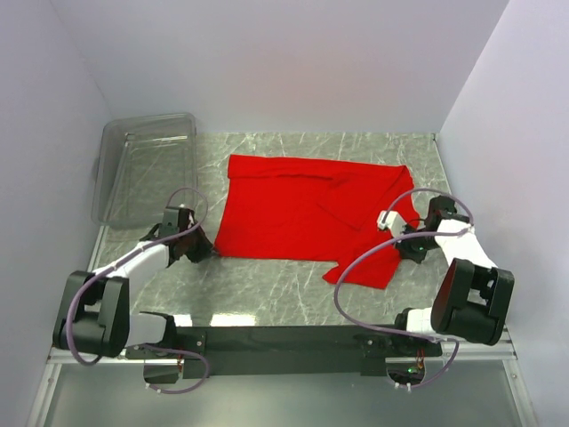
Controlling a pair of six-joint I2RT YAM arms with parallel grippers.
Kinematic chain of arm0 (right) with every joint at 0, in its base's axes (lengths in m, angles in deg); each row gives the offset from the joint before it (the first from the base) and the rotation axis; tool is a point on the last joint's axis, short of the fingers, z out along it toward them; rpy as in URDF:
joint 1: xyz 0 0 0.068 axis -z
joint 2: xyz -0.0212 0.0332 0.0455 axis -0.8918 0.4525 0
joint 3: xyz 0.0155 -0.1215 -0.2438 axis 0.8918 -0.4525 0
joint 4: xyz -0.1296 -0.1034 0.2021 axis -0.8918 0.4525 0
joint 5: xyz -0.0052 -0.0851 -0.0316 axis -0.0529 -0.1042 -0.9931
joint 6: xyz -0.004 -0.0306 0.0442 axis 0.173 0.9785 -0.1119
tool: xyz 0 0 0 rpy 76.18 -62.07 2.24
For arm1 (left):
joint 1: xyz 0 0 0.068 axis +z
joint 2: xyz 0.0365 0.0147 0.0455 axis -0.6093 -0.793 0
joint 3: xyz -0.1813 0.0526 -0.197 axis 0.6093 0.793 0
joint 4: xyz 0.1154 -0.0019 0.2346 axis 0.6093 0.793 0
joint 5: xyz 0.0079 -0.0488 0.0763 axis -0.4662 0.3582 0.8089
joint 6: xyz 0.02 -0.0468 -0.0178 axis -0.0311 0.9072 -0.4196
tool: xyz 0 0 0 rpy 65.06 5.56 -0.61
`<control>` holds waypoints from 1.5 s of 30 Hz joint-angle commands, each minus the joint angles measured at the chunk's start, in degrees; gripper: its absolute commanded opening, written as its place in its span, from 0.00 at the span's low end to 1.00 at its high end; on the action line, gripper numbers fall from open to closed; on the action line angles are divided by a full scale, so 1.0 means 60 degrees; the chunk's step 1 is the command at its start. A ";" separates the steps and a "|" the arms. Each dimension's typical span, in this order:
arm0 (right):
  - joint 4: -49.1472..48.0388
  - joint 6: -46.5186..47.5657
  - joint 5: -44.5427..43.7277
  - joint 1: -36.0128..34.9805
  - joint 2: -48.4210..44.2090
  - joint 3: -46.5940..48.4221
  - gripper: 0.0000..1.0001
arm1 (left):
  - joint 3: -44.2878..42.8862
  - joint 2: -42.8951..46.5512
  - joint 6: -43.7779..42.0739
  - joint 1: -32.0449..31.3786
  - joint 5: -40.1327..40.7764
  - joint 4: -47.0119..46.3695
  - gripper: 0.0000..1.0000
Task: Fold and stack the t-shirts
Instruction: Fold the T-shirt at the center of the board.
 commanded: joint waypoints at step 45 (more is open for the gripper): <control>0.0487 -0.3360 0.2953 0.1251 0.0890 0.3581 0.00 | -0.2881 -0.0685 -0.0756 0.0463 -0.0119 0.0045 0.01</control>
